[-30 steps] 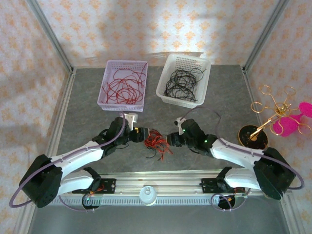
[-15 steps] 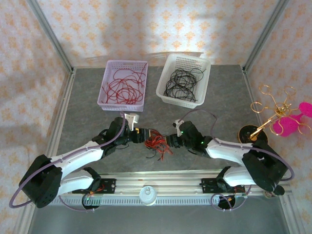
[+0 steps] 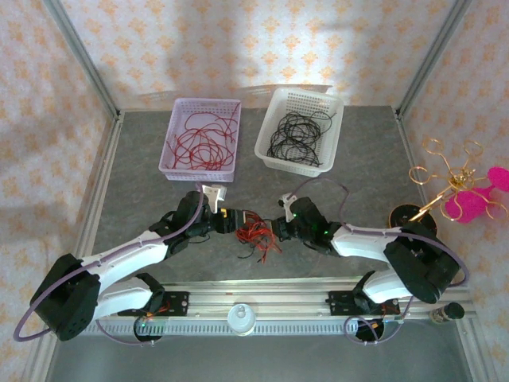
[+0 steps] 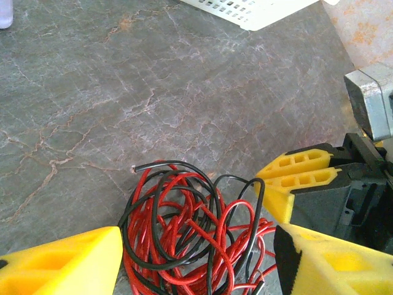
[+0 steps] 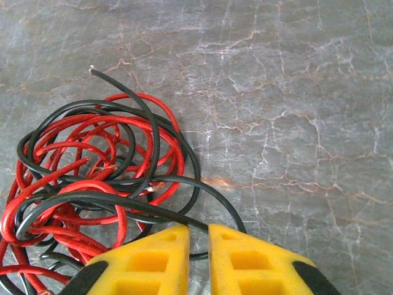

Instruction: Untangle the cables

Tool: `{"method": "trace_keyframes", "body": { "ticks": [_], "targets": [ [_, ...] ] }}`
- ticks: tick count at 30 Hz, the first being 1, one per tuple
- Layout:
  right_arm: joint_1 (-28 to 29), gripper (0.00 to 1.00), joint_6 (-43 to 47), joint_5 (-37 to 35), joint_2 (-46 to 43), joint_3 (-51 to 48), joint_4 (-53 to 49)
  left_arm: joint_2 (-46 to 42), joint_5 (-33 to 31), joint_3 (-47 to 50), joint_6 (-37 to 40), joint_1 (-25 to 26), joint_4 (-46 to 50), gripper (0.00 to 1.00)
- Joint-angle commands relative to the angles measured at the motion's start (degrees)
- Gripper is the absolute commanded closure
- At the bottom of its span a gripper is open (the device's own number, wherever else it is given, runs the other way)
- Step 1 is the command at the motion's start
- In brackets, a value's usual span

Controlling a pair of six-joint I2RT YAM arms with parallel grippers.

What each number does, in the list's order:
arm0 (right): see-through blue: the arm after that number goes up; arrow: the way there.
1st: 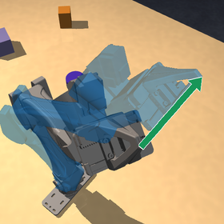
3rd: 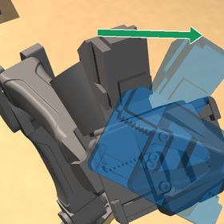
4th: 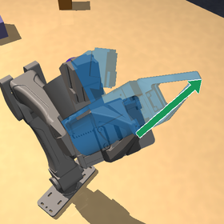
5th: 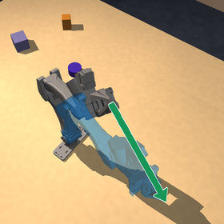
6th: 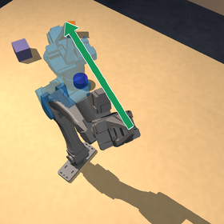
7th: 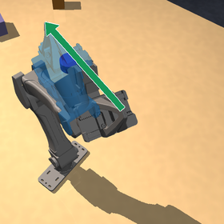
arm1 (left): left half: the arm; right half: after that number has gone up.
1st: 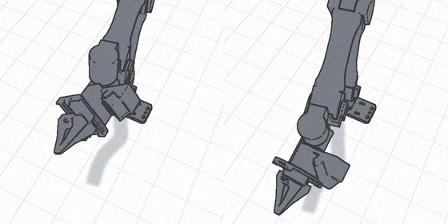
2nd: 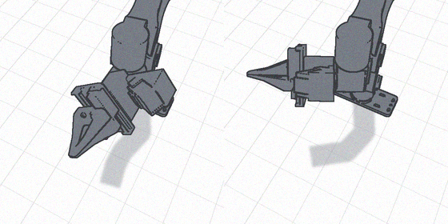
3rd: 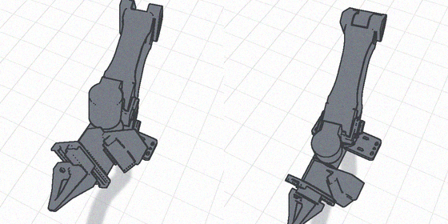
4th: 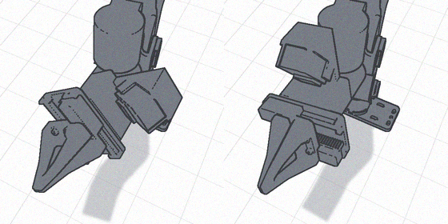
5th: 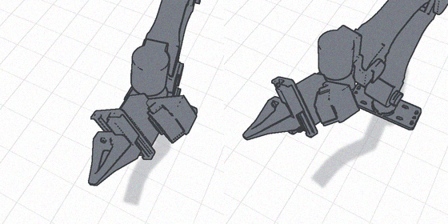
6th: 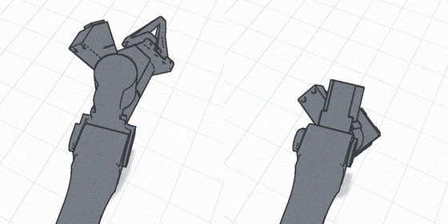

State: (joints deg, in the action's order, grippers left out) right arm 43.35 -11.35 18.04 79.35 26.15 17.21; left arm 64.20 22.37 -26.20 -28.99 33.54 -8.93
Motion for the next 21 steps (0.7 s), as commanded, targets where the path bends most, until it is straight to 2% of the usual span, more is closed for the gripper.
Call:
{"method": "trace_keyframes", "body": {
  "ticks": [1, 6, 10, 13, 15, 21],
  "targets": [
    [0.06, 0.91, 2.03, -0.31, -1.61, 1.00, 1.14, -0.08, 2.07, 0.00, 0.59, 0.81, -1.93, 0.32],
    [0.06, 1.00, 3.94, -1.39, -8.04, 0.65, 0.58, -0.86, 6.15, -0.69, 4.27, 2.26, -3.31, 0.32],
    [0.02, 1.00, 5.74, -2.38, -13.52, -0.45, 0.07, -0.52, 7.60, -3.08, 9.53, 3.16, -1.61, 0.32],
    [-0.15, 0.99, 0.95, -6.30, -15.28, 0.62, -4.46, 2.07, 3.79, -7.56, 16.07, 4.72, 5.31, 0.34],
    [-0.38, 0.96, -1.49, -6.12, -15.35, 1.99, -8.33, 4.20, 1.32, -10.53, 20.12, 5.98, 9.26, 0.36],
    [-0.62, 0.93, -7.44, -9.24, -20.92, -1.18, -10.80, 10.60, -4.88, -18.02, 27.74, 10.56, 13.90, 0.41]
  ]
}}
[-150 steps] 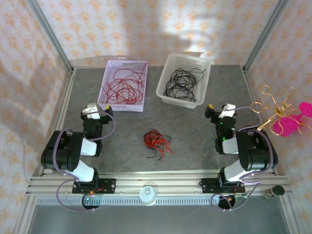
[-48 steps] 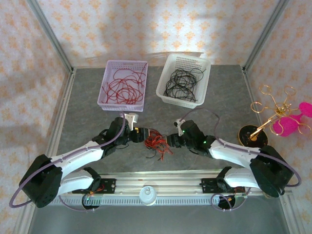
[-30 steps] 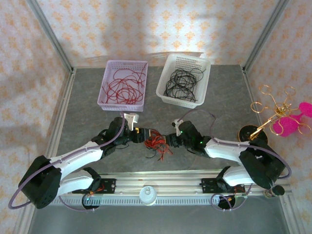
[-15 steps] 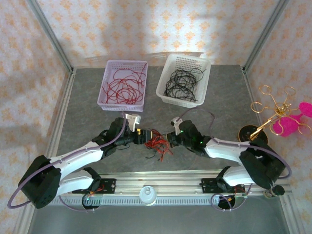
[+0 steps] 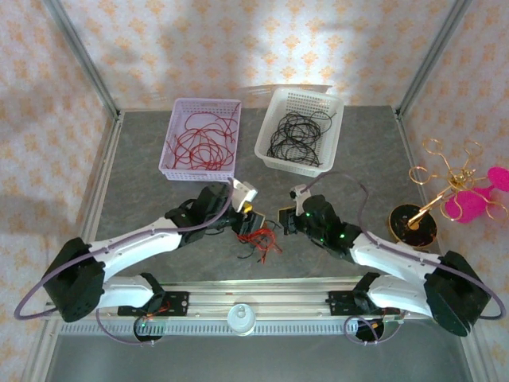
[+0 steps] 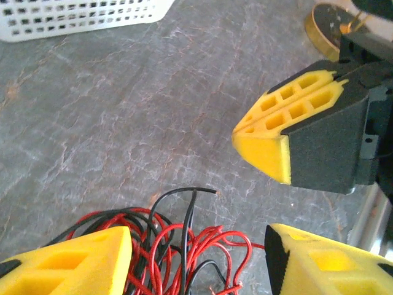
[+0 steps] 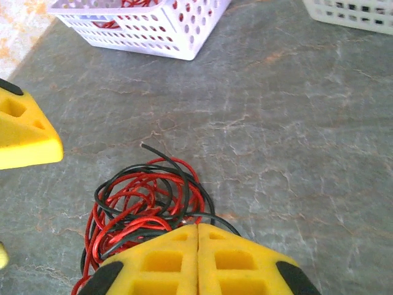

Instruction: Untangle the cables

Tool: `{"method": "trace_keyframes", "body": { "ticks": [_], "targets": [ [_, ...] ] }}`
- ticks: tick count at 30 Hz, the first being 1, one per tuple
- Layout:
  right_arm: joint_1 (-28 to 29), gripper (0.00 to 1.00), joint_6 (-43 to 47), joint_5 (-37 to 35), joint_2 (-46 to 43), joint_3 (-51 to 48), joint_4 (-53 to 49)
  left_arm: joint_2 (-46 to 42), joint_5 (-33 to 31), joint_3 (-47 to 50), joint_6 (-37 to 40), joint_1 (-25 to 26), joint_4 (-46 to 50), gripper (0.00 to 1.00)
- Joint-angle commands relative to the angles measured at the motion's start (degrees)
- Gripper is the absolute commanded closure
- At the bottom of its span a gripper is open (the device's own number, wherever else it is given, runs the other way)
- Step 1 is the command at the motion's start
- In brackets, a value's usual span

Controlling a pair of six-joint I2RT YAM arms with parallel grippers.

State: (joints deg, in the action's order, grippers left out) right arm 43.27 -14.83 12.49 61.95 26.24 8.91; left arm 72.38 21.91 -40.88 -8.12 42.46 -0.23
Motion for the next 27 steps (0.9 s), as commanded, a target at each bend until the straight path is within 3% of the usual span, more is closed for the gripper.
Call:
{"method": "trace_keyframes", "body": {
  "ticks": [1, 9, 19, 24, 27],
  "targets": [
    [-0.70, 0.92, -4.28, -4.08, -4.43, -1.81, -2.50, 3.91, -5.28, -4.56, 7.36, 2.00, 6.01, 0.41],
    [-1.55, 0.91, -4.88, -5.02, -7.03, -3.19, -3.37, 13.96, -7.63, -11.59, 10.04, 3.00, 13.53, 0.41],
    [-1.86, 0.90, -5.30, -5.43, -6.78, -3.87, -2.16, 19.61, -7.89, -15.31, 10.49, 4.21, 17.35, 0.42],
    [-1.87, 0.90, -5.14, -5.73, -6.94, -3.74, -2.40, 21.32, -9.58, -15.73, 11.02, 4.48, 17.75, 0.54],
    [-1.87, 0.90, -5.03, -5.68, -6.98, -3.65, -2.32, 20.97, -10.34, -15.56, 11.00, 4.64, 17.08, 0.73]
  ]
}}
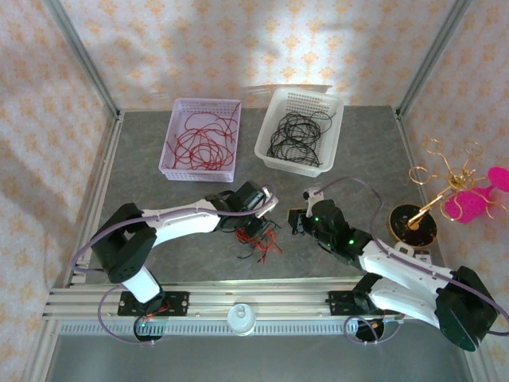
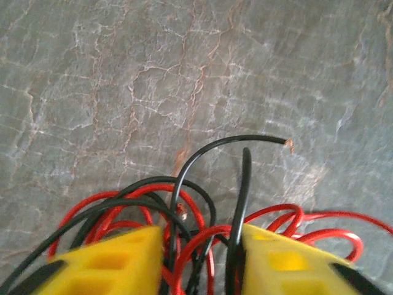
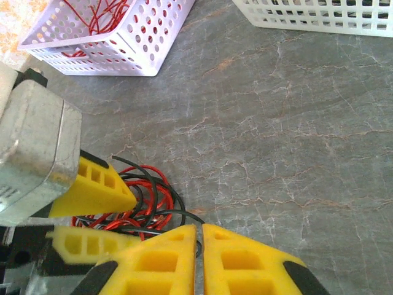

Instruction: Untangle the cables

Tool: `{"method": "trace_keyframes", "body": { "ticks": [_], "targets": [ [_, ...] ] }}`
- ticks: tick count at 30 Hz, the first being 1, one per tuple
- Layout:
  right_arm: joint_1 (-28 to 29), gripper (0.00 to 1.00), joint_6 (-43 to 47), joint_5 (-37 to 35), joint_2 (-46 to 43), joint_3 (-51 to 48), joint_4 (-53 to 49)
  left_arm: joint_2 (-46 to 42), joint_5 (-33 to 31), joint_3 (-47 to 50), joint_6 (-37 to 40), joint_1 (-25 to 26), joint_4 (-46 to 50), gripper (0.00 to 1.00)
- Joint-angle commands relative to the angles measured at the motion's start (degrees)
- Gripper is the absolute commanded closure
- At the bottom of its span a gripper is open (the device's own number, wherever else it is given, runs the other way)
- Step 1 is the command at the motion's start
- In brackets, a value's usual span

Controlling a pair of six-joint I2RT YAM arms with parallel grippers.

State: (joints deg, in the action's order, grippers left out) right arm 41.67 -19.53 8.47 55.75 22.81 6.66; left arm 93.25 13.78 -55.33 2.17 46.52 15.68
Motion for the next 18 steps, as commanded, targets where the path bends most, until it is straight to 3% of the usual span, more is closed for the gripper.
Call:
{"method": "trace_keyframes", "body": {
  "ticks": [1, 5, 12, 15, 18],
  "targets": [
    [-0.28, 0.89, -0.31, -1.61, -0.79, -0.22, -0.02, -0.40, -2.65, -1.14, 0.56, 0.58, 0.94, 0.81],
    [-0.27, 0.85, 1.05, 2.34, -1.11, -0.70, 1.87, -4.30, -2.10, -0.26, -0.08, 0.78, -1.27, 0.94],
    [-0.27, 0.56, 9.17, 12.79, -3.55, -3.02, 9.30, -13.55, 1.02, 2.80, -1.08, 0.76, -5.83, 0.95],
    [-0.19, 0.51, 11.34, 14.44, -3.48, -3.21, 12.71, -16.45, 1.51, 3.91, -1.44, 0.76, -7.24, 0.96],
    [-0.16, 0.49, 10.96, 11.52, -3.08, -3.29, 15.67, -18.54, 2.26, 4.74, -1.62, 0.77, -8.29, 0.96]
  ]
}}
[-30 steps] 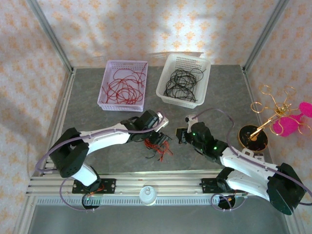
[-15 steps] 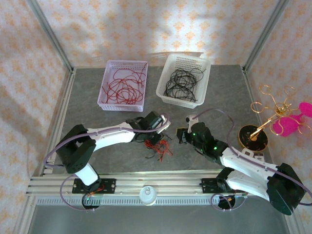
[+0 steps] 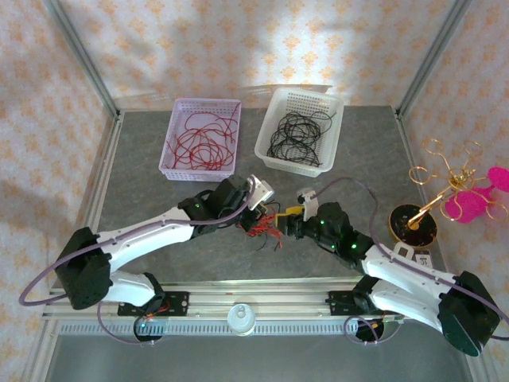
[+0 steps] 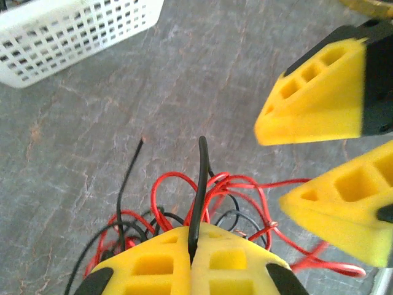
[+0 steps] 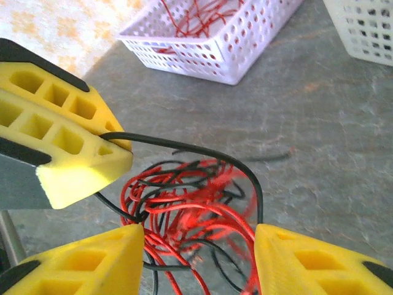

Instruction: Untangle the cables

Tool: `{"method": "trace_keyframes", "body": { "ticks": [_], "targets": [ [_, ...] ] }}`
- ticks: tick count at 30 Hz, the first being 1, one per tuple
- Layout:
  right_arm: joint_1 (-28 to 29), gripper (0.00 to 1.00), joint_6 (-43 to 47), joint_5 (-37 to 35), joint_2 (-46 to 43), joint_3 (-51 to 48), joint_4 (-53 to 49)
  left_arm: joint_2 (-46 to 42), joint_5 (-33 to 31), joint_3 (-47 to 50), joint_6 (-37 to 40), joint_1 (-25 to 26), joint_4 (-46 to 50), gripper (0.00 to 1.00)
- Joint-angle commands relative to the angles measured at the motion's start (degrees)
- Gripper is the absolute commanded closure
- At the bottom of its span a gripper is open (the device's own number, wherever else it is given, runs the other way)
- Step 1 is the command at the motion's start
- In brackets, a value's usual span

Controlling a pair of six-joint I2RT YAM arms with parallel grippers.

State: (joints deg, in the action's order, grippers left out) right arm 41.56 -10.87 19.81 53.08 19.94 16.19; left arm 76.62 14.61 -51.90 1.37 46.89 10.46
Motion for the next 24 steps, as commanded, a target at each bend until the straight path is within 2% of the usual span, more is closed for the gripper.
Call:
{"method": "trace_keyframes", "body": {
  "ticks": [1, 5, 11, 13, 16, 19, 21, 24],
  "targets": [
    [-0.08, 0.49, 2.58, -0.24, -0.14, -0.44, 7.09, -2.37, 1.69, 1.44, -0.84, 0.39, -3.15, 0.96],
    [-0.07, 0.50, 4.07, -6.08, 2.03, 0.35, 8.04, -3.26, 2.61, 1.21, -0.98, 0.40, -2.49, 0.97],
    [-0.07, 0.51, 6.91, -1.77, 9.47, 4.30, 10.03, -5.35, 3.53, -0.38, -1.18, 0.40, -2.19, 0.98],
    [-0.08, 0.52, 5.79, -4.57, 11.39, 5.07, 11.17, -6.69, 3.75, -0.64, -1.32, 0.39, -2.30, 0.98],
    [-0.07, 0.54, 2.92, -13.34, 13.26, 5.69, 12.21, -8.96, 4.13, -0.44, -1.50, 0.41, -2.65, 0.98],
    [-0.43, 0.66, -0.58, -19.87, 14.34, 6.25, 12.24, -11.22, 3.95, -0.06, -1.74, 0.40, -3.36, 0.99],
    [-0.77, 0.71, -2.60, -20.95, 16.82, 5.87, 12.86, -12.52, 3.85, -0.20, -1.76, 0.44, -3.64, 0.99],
    [-0.96, 0.74, -4.27, -21.75, 18.63, 4.90, 13.74, -14.22, 3.68, -0.26, -2.07, 0.39, -4.48, 0.99]
  ]
}}
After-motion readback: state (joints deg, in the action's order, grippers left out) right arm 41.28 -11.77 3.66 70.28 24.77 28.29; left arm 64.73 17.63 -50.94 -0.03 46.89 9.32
